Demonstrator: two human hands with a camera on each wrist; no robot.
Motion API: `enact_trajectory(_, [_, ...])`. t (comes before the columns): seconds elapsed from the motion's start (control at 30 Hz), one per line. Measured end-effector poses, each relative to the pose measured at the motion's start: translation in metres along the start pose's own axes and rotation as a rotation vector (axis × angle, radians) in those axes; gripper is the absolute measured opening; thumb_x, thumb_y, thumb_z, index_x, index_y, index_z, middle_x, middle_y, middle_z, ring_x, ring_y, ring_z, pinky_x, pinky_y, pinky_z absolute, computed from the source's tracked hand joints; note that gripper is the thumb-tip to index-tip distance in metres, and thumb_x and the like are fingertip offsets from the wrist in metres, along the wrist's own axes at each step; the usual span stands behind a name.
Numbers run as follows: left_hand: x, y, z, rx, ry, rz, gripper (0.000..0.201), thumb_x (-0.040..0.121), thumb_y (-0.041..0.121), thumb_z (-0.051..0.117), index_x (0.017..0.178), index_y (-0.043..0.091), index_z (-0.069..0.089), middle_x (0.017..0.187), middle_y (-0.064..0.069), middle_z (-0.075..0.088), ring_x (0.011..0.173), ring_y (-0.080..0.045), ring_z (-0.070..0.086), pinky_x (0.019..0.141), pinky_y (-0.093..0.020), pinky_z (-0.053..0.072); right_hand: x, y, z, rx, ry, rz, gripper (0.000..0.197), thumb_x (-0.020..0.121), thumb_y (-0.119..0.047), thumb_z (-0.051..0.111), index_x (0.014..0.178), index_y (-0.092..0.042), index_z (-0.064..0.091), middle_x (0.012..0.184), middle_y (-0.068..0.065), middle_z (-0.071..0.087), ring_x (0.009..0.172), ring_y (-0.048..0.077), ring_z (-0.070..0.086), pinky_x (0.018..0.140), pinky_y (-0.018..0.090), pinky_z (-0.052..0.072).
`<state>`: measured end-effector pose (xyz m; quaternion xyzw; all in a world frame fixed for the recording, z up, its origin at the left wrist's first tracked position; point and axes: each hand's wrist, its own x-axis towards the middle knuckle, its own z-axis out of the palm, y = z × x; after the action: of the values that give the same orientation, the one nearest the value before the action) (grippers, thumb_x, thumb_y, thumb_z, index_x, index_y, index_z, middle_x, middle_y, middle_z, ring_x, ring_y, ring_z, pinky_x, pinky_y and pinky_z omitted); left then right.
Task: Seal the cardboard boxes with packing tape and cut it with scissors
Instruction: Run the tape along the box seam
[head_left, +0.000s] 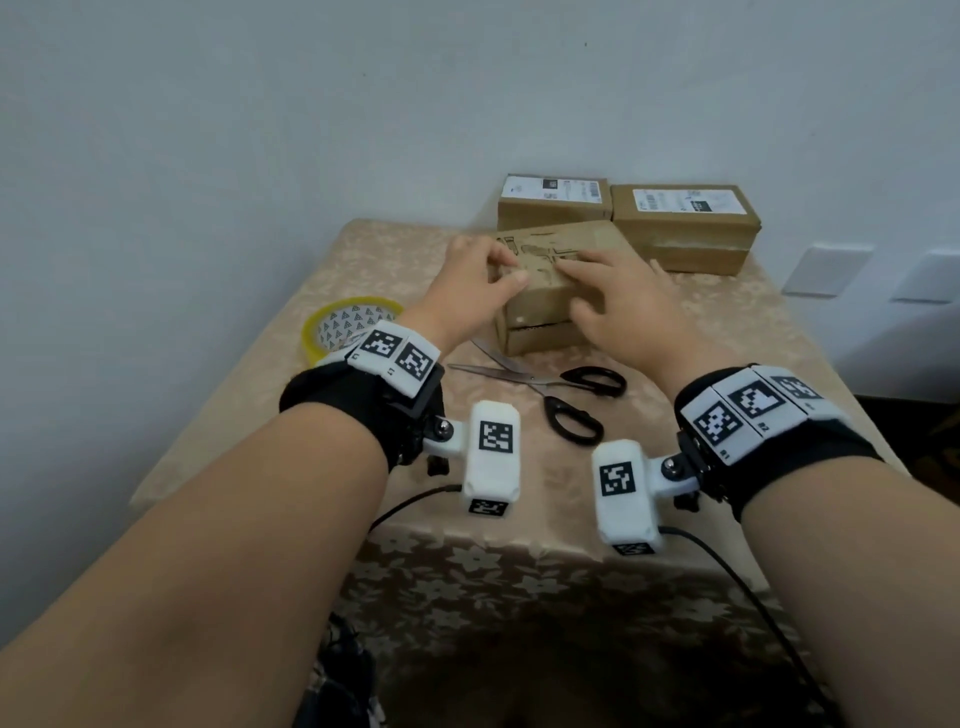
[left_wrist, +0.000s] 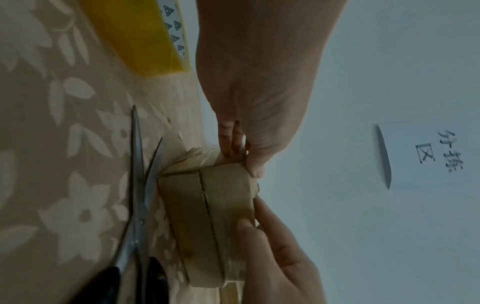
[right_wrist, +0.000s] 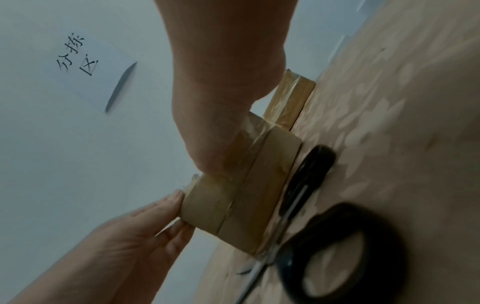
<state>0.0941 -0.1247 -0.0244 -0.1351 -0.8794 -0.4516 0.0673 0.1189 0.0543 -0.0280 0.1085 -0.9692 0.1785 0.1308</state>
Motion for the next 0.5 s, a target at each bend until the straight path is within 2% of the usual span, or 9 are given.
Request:
enact_trajectory(0.07, [0.002,-0.001,-0.001,-0.067,-0.026,-0.001,0.015,0.093,0.023,0.058,0.104,0.016,0.052,0.111,-0.004,0.049,0.083,-0.003,0.047,0.071,-0.014,0.039,0.004,-0.005,0.002,0.015,-0.007,0.012,0.04,0.096,-0.038,0.047,0.136,-0.037,0.049,0.148,-0.007,0.038,0.139,0.016,0.029,0.116,0.055,0.004])
enact_trajectory(0.13, [0.003,-0.002,-0.001,-0.091,-0.014,0.003,0.014,0.092,0.021,0.058,0.104,0.015,0.053,0.098,0.002,0.052,0.078,-0.001,0.046,0.066,-0.014,0.038,0.006,-0.006,0.002,0.025,0.008,0.014,0.037,0.096,-0.043,0.048,0.132,-0.038,0.053,0.143,-0.007,0.042,0.137,0.018,0.031,0.114,0.059,0.01])
enact_trajectory(0.2, [0.004,-0.005,0.001,-0.103,0.036,0.01,0.011,0.091,0.02,0.06,0.101,0.015,0.056,0.09,0.009,0.051,0.078,0.0,0.046,0.067,-0.014,0.039,0.008,-0.007,0.004,0.048,0.031,0.013,0.034,0.096,-0.04,0.05,0.129,-0.037,0.057,0.136,-0.005,0.047,0.13,0.021,0.035,0.11,0.056,0.023])
enact_trajectory(0.27, [0.005,-0.008,0.003,-0.136,0.079,-0.002,0.008,0.091,0.019,0.061,0.097,0.015,0.061,0.087,0.011,0.054,0.08,-0.002,0.05,0.075,-0.018,0.046,0.009,-0.009,0.004,0.055,0.048,0.039,0.031,0.095,-0.039,0.052,0.125,-0.038,0.06,0.13,-0.006,0.05,0.125,0.022,0.037,0.106,0.051,0.029])
enact_trajectory(0.33, [0.006,-0.01,0.005,-0.146,0.12,-0.006,0.008,0.09,0.02,0.061,0.095,0.014,0.064,0.084,0.011,0.057,0.081,-0.006,0.054,0.083,-0.027,0.05,0.009,-0.011,0.003,0.033,0.061,0.076,0.03,0.095,-0.042,0.052,0.123,-0.039,0.061,0.127,-0.01,0.051,0.123,0.021,0.037,0.101,0.047,0.03])
enact_trajectory(0.43, [0.006,-0.008,0.004,-0.026,0.193,0.068,0.009,0.088,0.023,0.064,0.093,0.015,0.067,0.082,0.01,0.058,0.076,-0.005,0.053,0.077,-0.026,0.049,0.006,-0.016,0.0,-0.049,0.056,0.093,0.032,0.097,-0.041,0.047,0.128,-0.043,0.055,0.129,-0.006,0.048,0.124,0.023,0.036,0.101,0.05,0.026])
enact_trajectory(0.5, [0.004,-0.008,0.002,0.093,0.205,0.146,0.012,0.087,0.025,0.065,0.09,0.015,0.071,0.086,0.003,0.063,0.079,-0.01,0.055,0.077,-0.027,0.047,0.003,-0.019,0.003,-0.138,0.046,0.071,0.035,0.1,-0.038,0.039,0.133,-0.049,0.046,0.131,-0.002,0.044,0.124,0.026,0.035,0.104,0.054,0.02])
